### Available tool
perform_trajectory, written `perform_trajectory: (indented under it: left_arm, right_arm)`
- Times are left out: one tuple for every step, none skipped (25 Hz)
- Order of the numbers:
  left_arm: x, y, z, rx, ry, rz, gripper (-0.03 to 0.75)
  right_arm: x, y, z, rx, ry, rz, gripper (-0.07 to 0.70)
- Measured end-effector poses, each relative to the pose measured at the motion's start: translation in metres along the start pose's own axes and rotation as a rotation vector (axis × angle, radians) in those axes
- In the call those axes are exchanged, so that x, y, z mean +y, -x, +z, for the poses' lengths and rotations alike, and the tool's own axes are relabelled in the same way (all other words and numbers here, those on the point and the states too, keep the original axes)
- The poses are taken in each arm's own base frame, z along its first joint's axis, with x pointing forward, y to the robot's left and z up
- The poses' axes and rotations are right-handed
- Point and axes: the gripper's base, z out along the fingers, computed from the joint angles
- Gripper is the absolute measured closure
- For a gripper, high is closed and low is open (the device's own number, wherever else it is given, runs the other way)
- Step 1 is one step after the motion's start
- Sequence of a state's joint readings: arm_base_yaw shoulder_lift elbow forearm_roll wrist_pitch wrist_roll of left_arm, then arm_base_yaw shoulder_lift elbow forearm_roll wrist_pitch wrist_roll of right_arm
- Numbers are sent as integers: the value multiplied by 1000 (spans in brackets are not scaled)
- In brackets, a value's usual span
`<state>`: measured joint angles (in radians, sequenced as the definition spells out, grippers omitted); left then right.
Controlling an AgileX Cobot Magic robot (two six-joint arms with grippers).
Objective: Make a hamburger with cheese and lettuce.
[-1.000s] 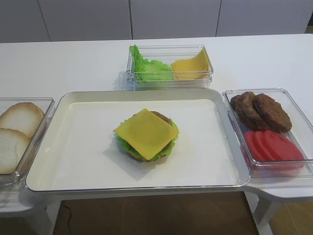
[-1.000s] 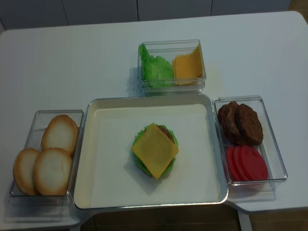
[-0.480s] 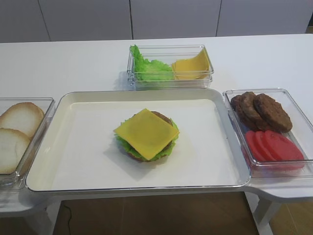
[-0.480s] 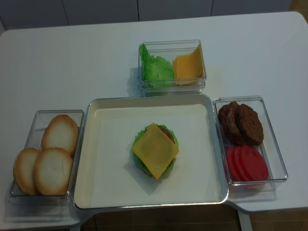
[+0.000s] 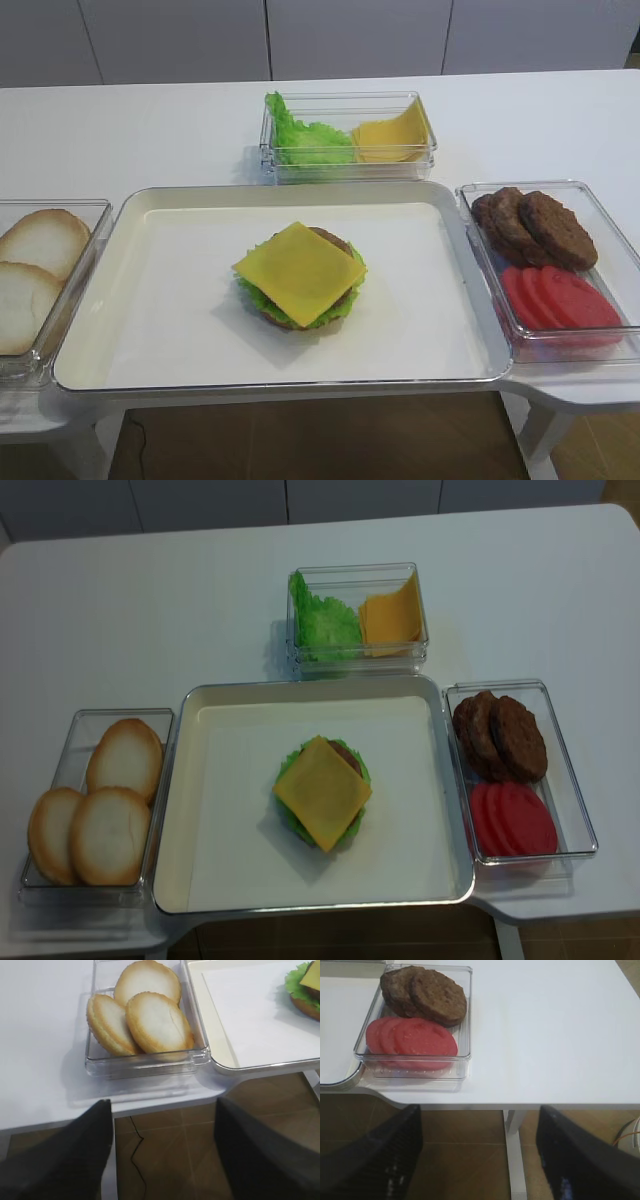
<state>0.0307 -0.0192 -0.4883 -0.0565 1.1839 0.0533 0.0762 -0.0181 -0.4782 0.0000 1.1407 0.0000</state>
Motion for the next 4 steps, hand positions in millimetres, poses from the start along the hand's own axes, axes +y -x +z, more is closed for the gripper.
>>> perform_trajectory:
  left_arm:
    - [0, 0, 0, 0, 0, 0, 244]
    - [0, 0, 0, 0, 0, 0, 244]
    - [0, 0, 0, 0, 0, 0, 244]
    - [0, 0, 0, 0, 0, 0, 244]
  right_arm:
    - [0, 0, 0, 0, 0, 0, 79]
    - [0, 0, 0, 0, 0, 0, 79]
    - [0, 0, 0, 0, 0, 0, 79]
    - [0, 0, 0, 0, 0, 0, 80]
